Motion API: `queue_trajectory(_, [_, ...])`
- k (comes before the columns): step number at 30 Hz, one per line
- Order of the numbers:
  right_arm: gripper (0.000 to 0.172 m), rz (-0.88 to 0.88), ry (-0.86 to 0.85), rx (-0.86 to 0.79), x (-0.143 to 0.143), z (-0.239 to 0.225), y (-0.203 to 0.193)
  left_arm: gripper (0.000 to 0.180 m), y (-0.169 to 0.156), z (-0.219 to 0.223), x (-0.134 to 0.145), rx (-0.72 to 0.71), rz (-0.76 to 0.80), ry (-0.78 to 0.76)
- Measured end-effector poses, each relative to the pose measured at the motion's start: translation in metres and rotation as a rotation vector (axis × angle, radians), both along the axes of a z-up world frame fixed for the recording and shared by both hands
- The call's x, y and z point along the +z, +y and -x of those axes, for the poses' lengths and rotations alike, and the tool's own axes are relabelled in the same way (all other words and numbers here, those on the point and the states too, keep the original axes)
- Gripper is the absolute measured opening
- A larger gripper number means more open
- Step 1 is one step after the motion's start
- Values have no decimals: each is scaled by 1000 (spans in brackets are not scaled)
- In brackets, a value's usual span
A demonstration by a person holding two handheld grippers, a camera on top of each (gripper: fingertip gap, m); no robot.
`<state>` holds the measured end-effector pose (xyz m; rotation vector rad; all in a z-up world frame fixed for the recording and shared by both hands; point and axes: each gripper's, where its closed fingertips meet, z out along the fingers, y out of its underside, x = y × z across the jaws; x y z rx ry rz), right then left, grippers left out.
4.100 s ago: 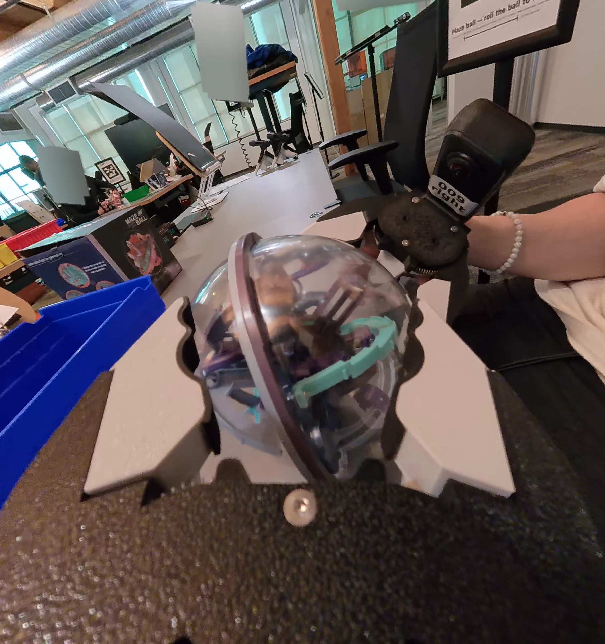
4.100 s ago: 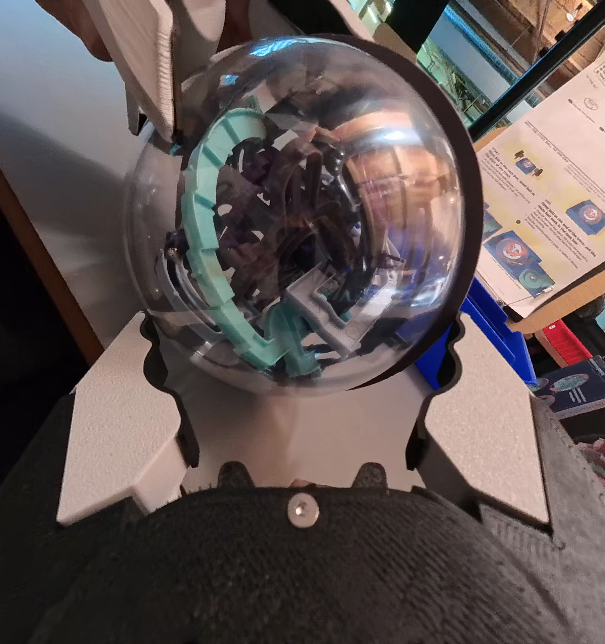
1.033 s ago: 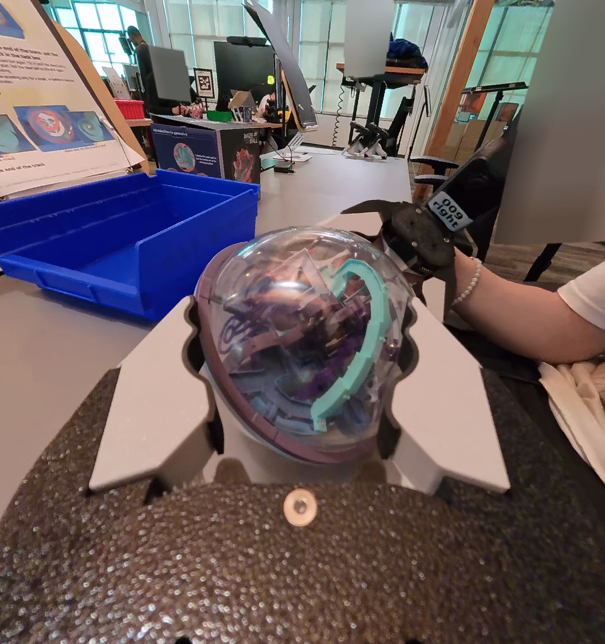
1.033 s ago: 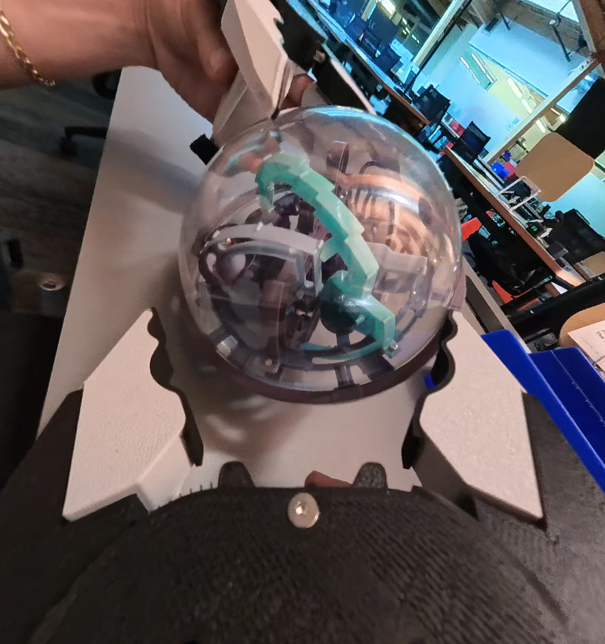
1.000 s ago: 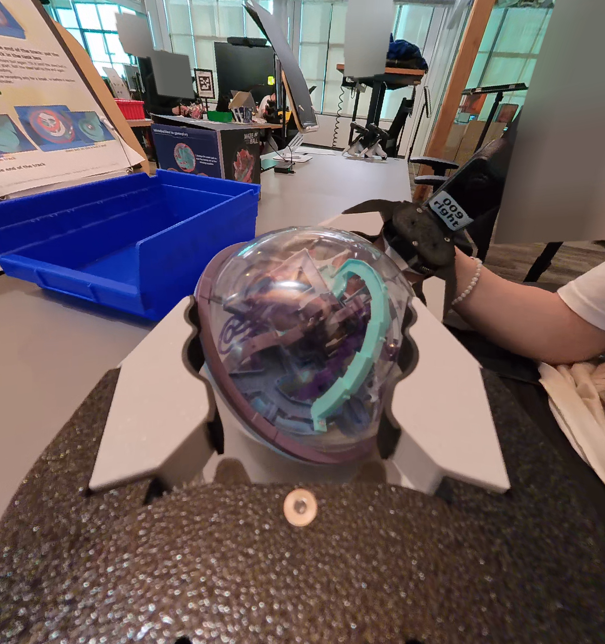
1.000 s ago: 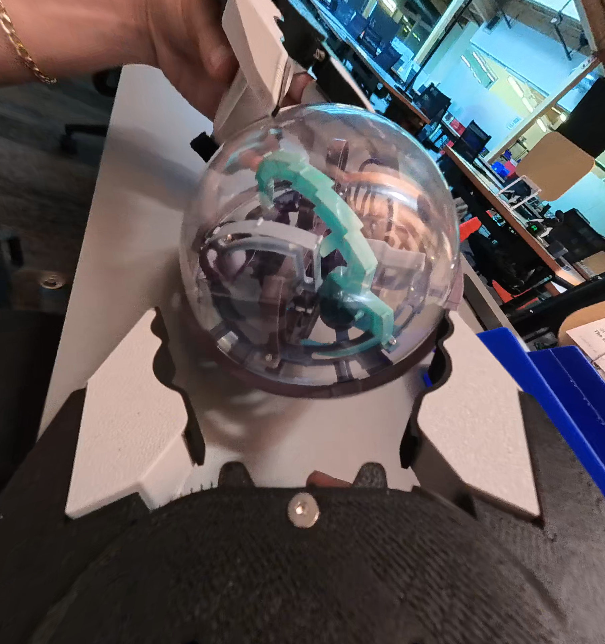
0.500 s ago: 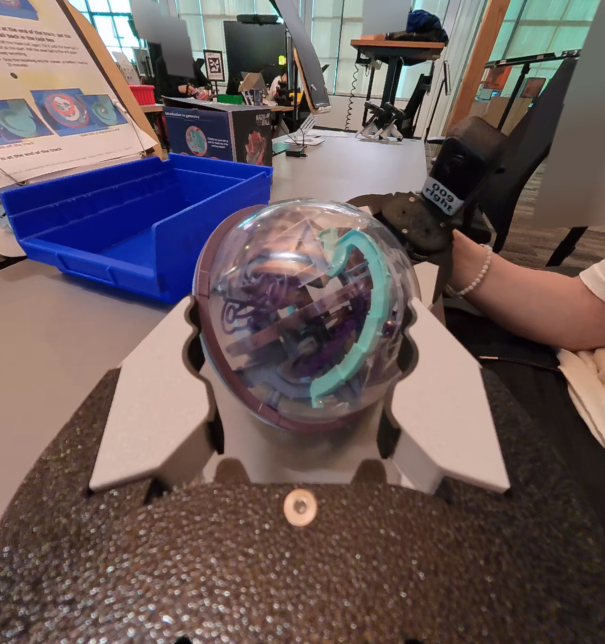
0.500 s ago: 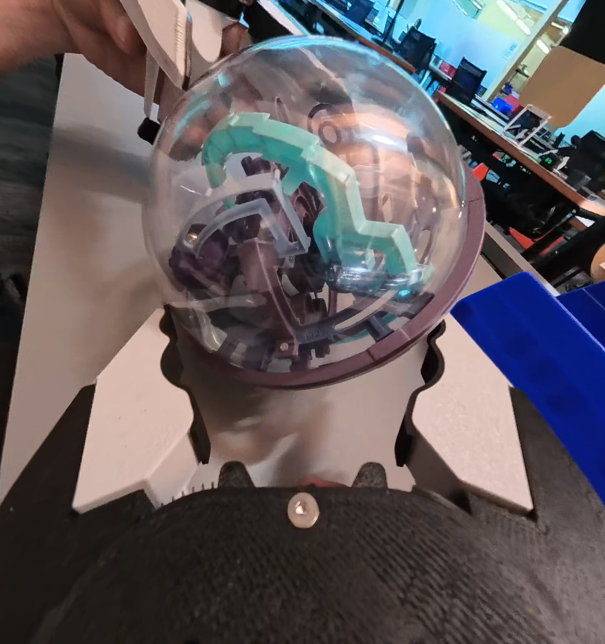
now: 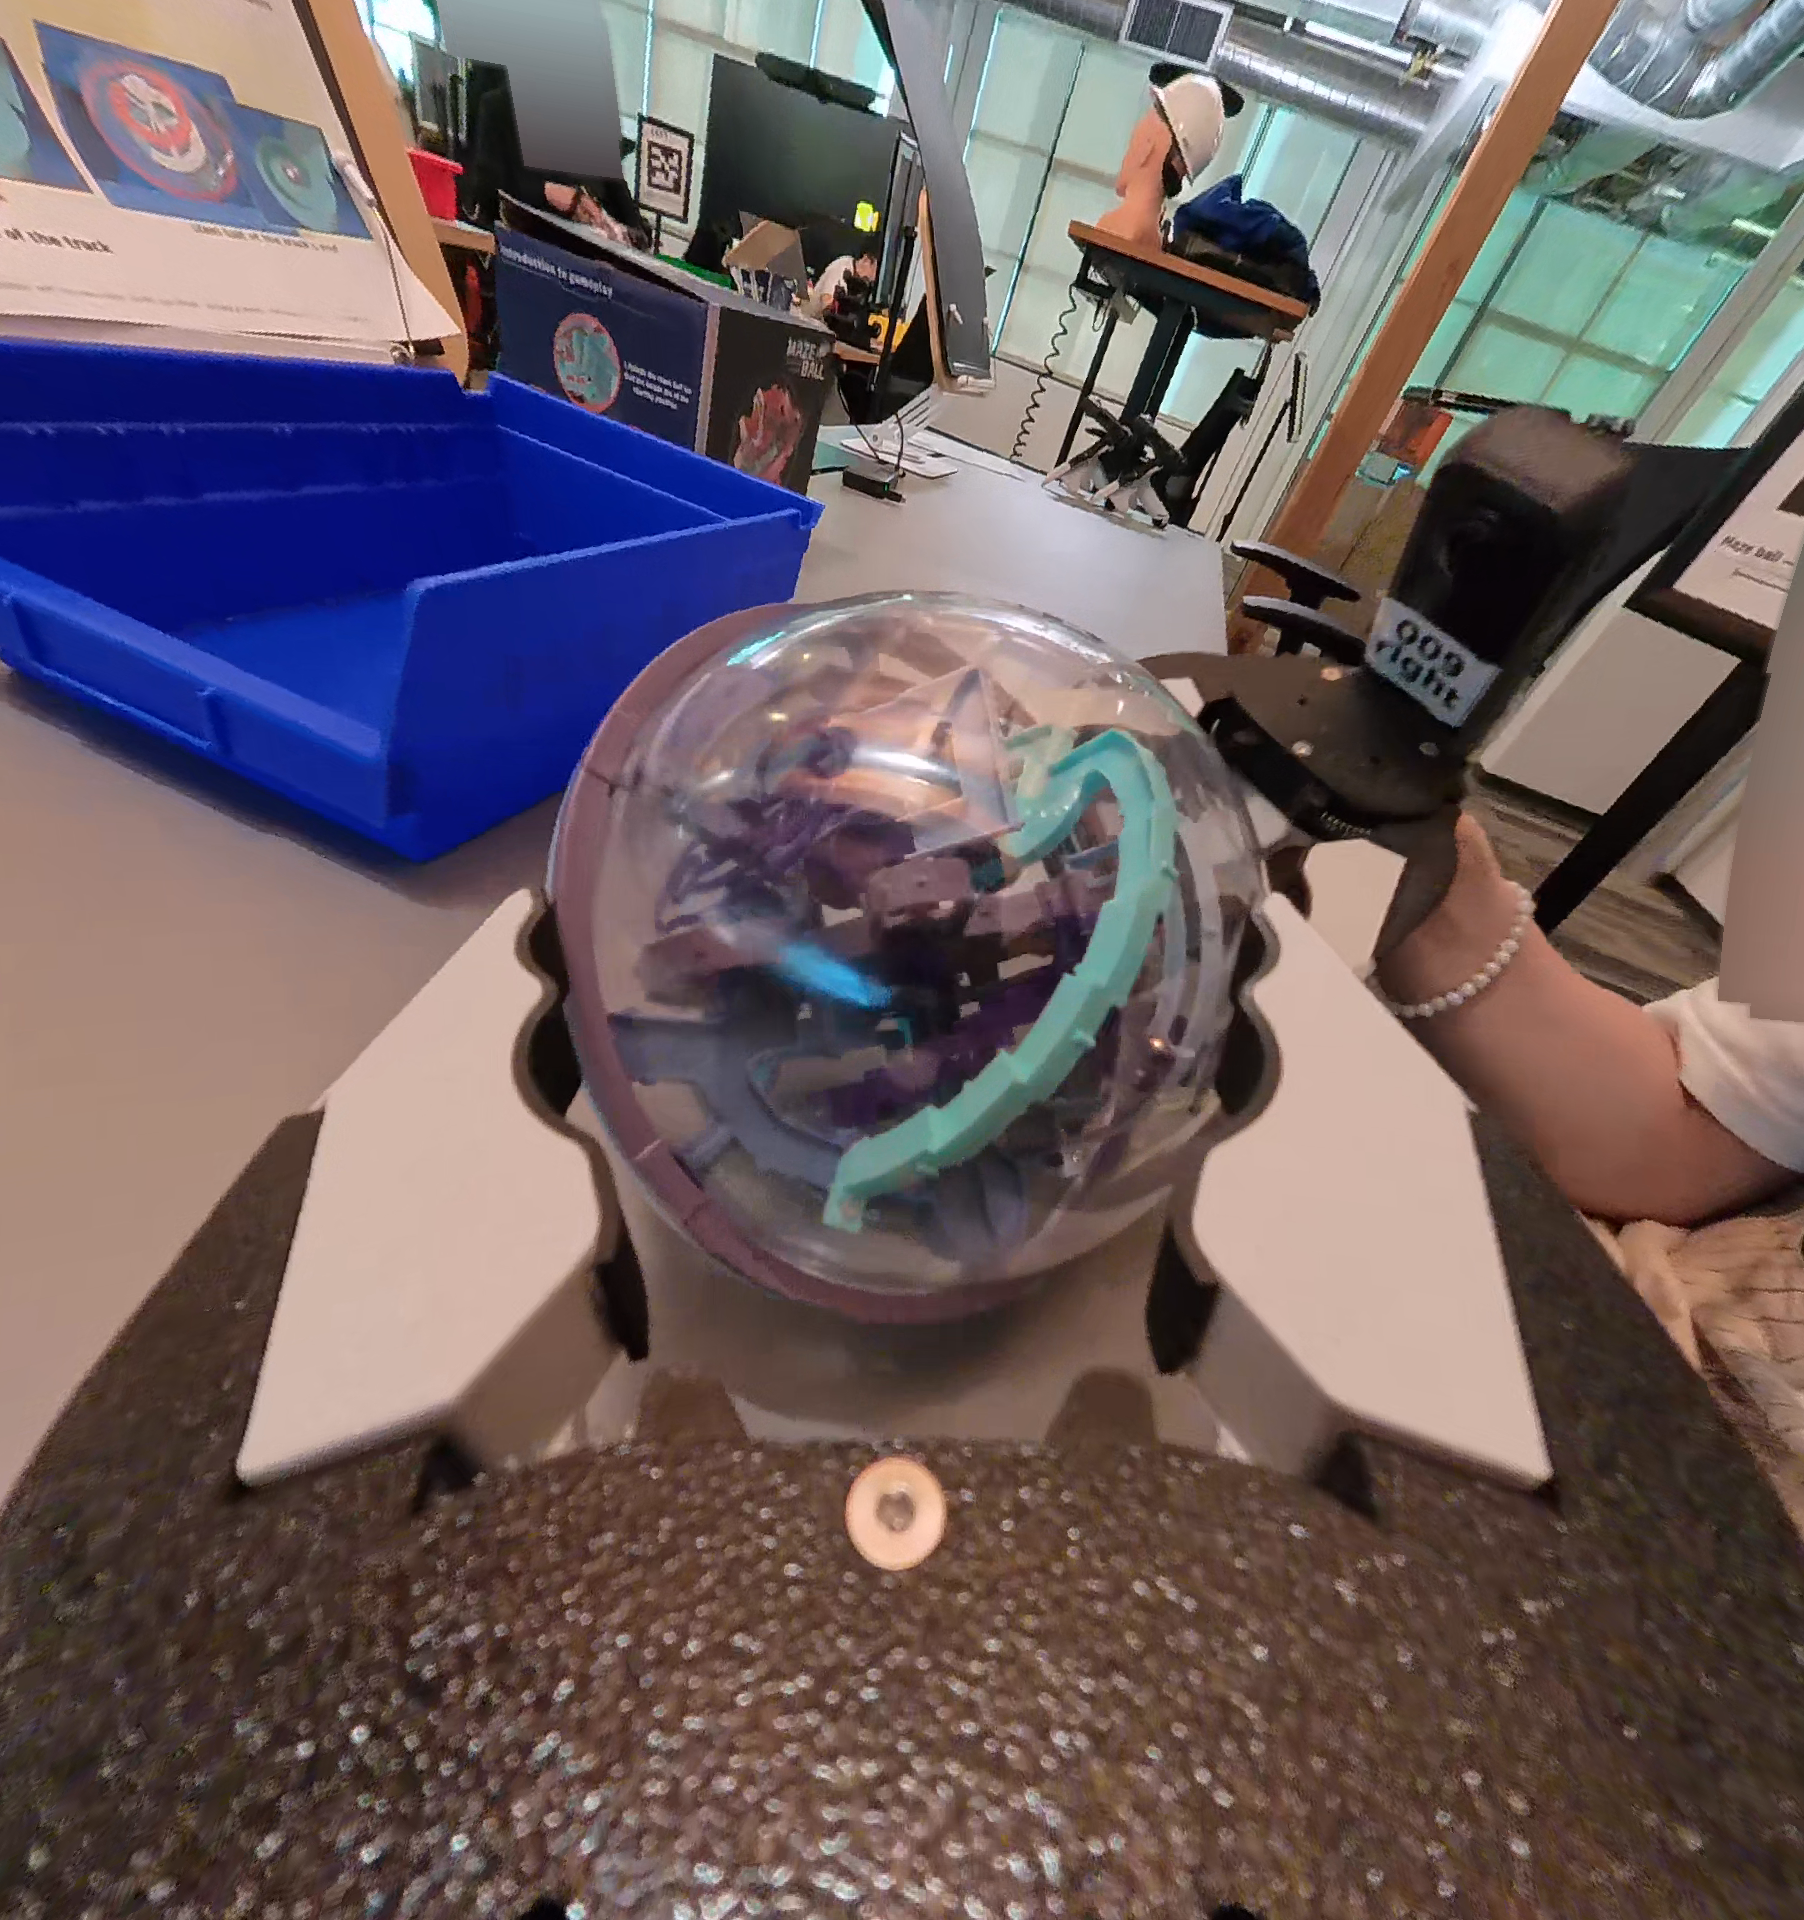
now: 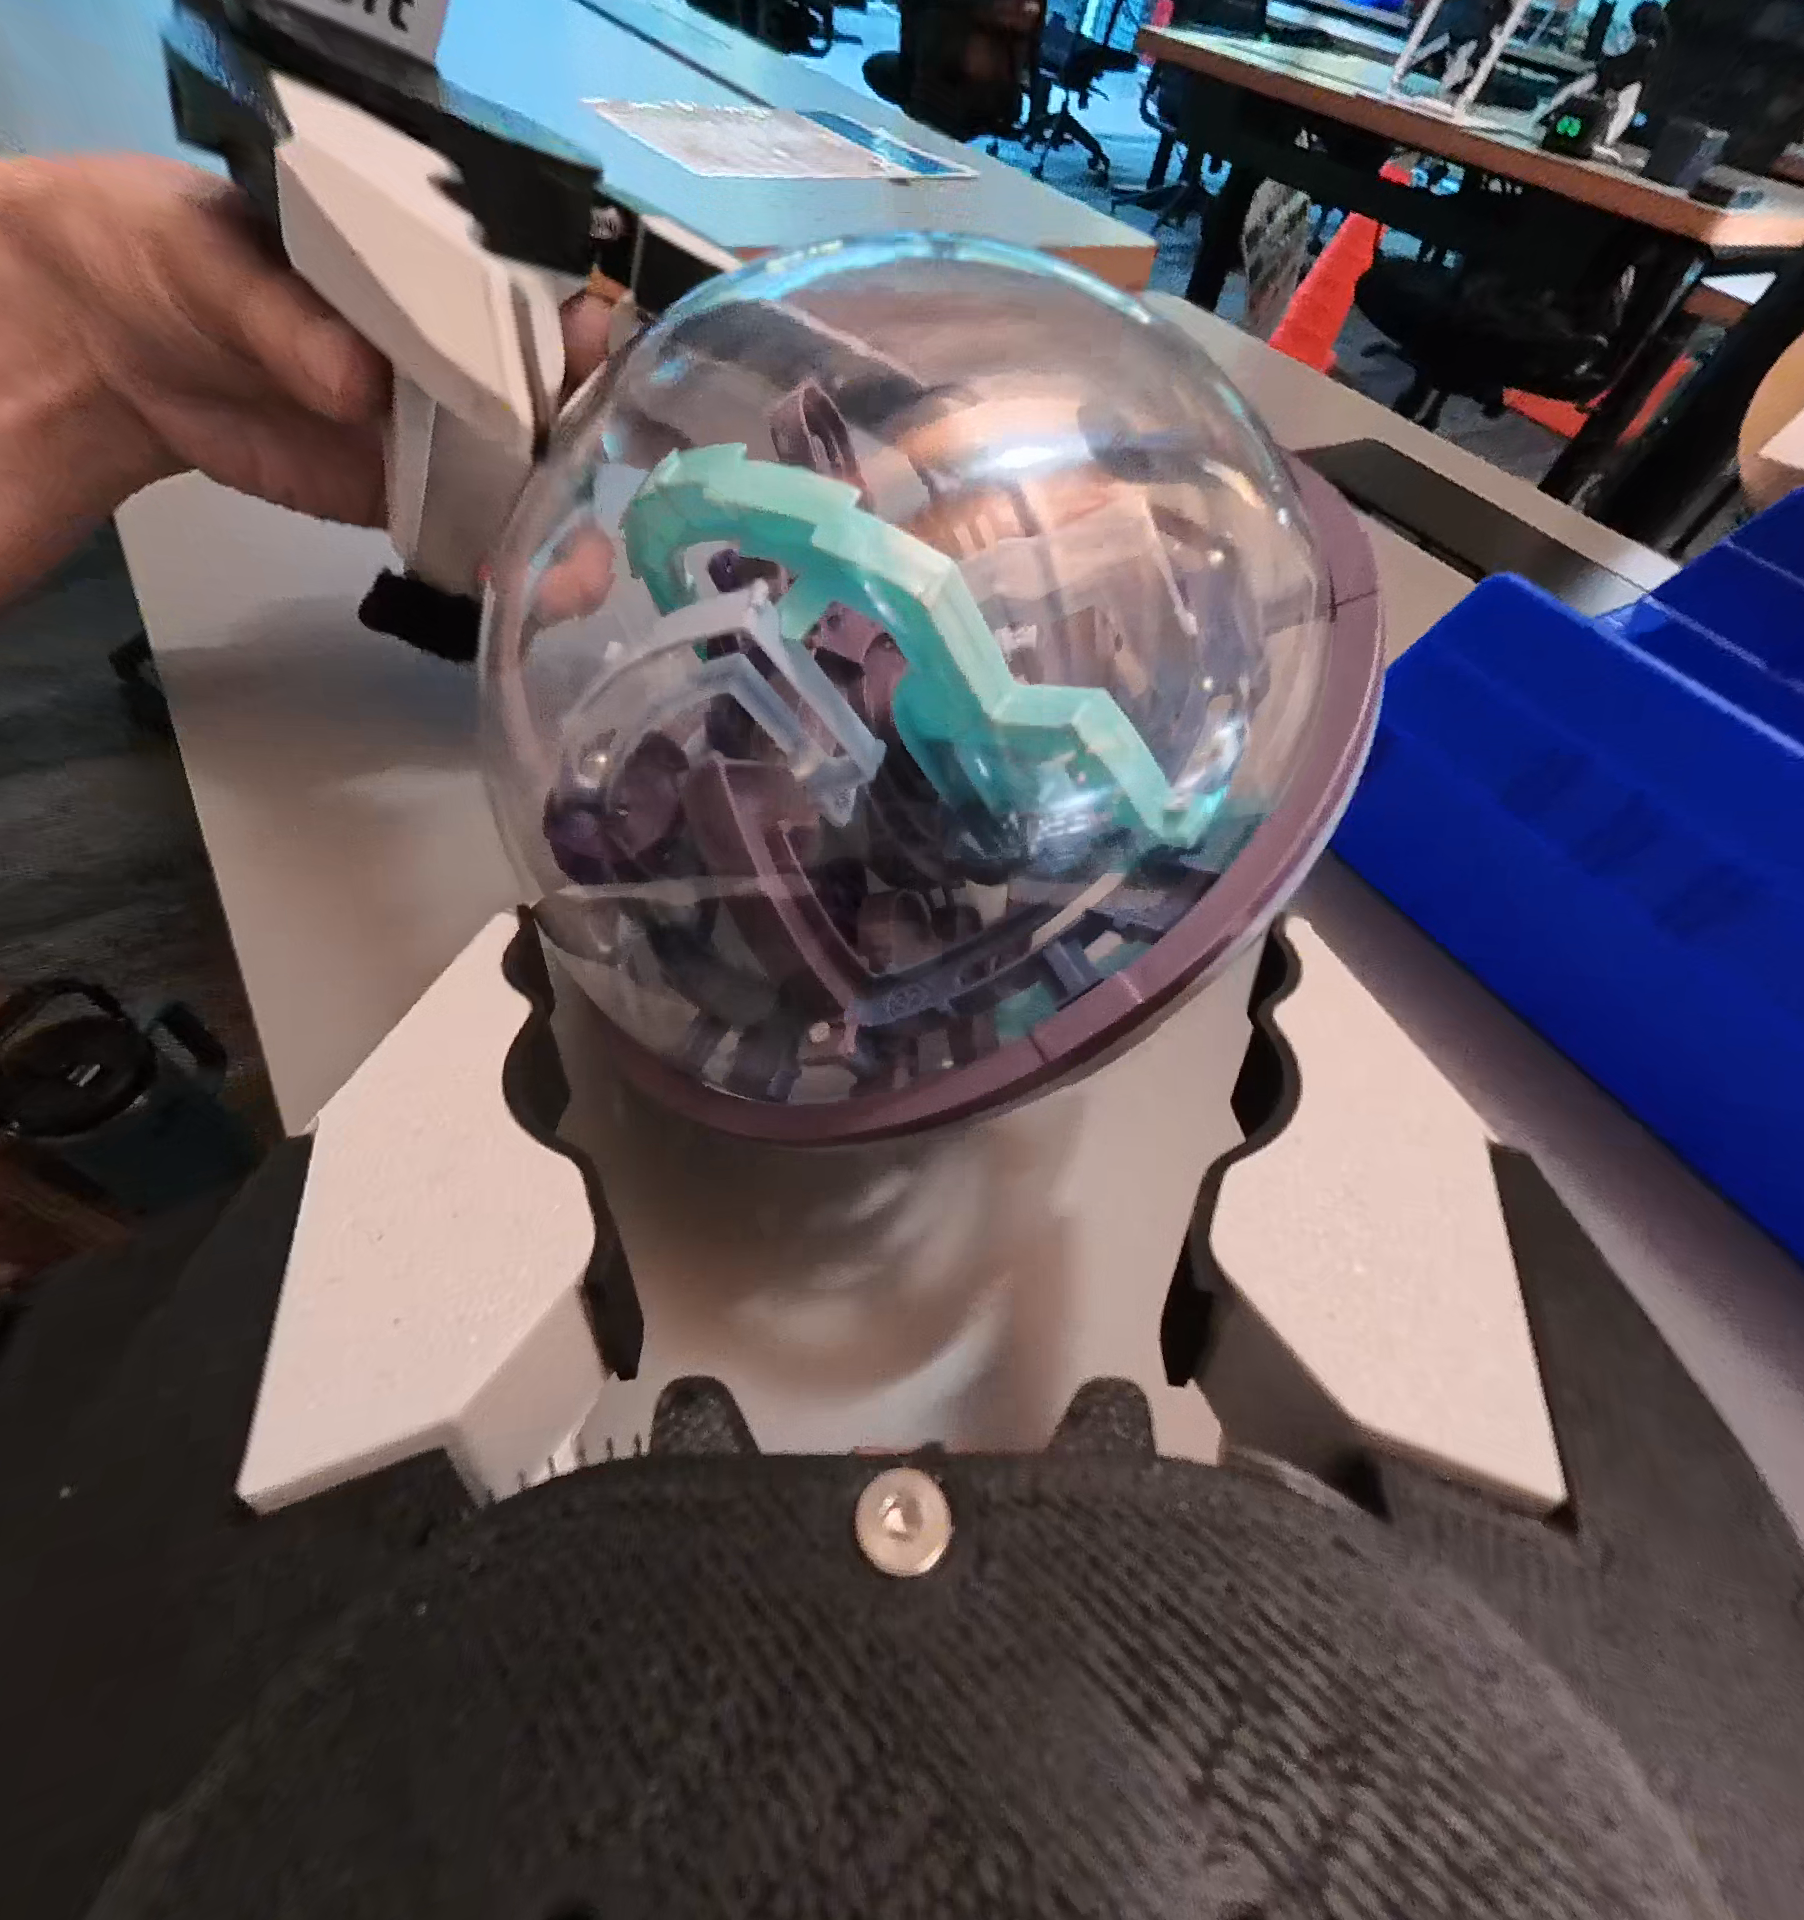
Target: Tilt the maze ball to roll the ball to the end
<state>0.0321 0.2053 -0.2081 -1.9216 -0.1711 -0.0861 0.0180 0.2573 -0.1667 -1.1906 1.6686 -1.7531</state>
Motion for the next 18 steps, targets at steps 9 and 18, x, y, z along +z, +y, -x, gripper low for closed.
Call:
queue_trajectory(9, [130, 163, -216, 8, -3, 4, -32, 136, -25, -4, -10, -96, 9, 37])
queue_trajectory(18, [142, -60, -244, 83, 12, 1, -23, 136, -27, -7, -17, -101, -13, 52])
